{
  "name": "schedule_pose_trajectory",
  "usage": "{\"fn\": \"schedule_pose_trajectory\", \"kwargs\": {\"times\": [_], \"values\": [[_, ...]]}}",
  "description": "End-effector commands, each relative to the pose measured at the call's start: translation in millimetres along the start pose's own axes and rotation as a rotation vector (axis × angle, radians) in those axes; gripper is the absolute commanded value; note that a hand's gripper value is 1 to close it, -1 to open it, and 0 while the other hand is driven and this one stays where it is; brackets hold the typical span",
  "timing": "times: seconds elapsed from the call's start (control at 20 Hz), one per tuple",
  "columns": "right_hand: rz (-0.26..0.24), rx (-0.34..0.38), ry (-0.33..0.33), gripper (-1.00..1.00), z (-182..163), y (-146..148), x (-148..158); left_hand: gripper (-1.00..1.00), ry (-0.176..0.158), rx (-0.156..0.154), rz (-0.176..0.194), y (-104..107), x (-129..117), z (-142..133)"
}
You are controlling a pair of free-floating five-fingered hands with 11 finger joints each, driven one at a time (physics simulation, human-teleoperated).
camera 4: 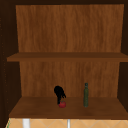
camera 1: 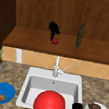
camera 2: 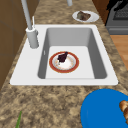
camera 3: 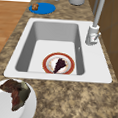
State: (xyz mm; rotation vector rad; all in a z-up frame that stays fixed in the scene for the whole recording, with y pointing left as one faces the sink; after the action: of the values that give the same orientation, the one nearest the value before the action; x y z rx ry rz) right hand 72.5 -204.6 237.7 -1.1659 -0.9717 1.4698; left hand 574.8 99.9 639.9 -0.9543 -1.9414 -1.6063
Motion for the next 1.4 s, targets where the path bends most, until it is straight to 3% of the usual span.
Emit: {"fn": "schedule_pose_trajectory", "kwargs": {"times": [0.0,0.1,0.2,0.4,0.55,0.6,0.7,0.9,1.05,1.2,1.25,1.35], "values": [[0.0,0.0,0.0,0.0,0.0,0.0,0.0,-1.0,0.059,0.05,-0.017,-3.0,-15.6,-4.3],[0.0,0.0,0.0,0.0,0.0,0.0,0.0,-1.0,0.05,0.052,-0.019,-8.6,-39.6,6.7],[0.0,0.0,0.0,0.0,0.0,0.0,0.0,-1.0,0.078,0.012,-0.015,-17.2,-52.2,-0.1],[0.0,0.0,0.0,0.0,0.0,0.0,0.0,-1.0,0.116,-0.04,0.016,-20.7,-47.9,2.1],[0.0,0.0,0.0,0.0,0.0,0.0,0.0,-1.0,0.118,-0.03,0.02,-19.8,-49.1,1.9],[0.0,0.0,0.0,0.0,0.0,0.0,0.0,-1.0,0.115,-0.036,0.005,-22.0,-48.1,1.9],[0.0,0.0,0.0,0.0,0.0,0.0,0.0,-1.0,0.113,-0.059,0.003,-26.7,-19.3,-8.7],[0.0,0.0,0.0,0.0,0.0,0.0,0.0,-1.0,0.108,-0.067,0.005,-19.5,1.3,-10.4],[0.0,0.0,0.0,0.0,0.0,0.0,0.0,-1.0,0.105,-0.06,0.015,-19.0,4.9,-11.0],[0.0,0.0,0.0,0.0,0.0,0.0,0.0,-1.0,0.106,-0.027,0.009,-24.8,-4.8,-13.7],[0.0,0.0,0.0,0.0,0.0,0.0,0.0,-1.0,0.107,-0.029,0.0,-29.3,-10.0,-13.2],[0.0,0.0,0.0,0.0,0.0,0.0,0.0,-1.0,0.113,-0.079,-0.006,-36.0,-11.6,-14.2]]}}
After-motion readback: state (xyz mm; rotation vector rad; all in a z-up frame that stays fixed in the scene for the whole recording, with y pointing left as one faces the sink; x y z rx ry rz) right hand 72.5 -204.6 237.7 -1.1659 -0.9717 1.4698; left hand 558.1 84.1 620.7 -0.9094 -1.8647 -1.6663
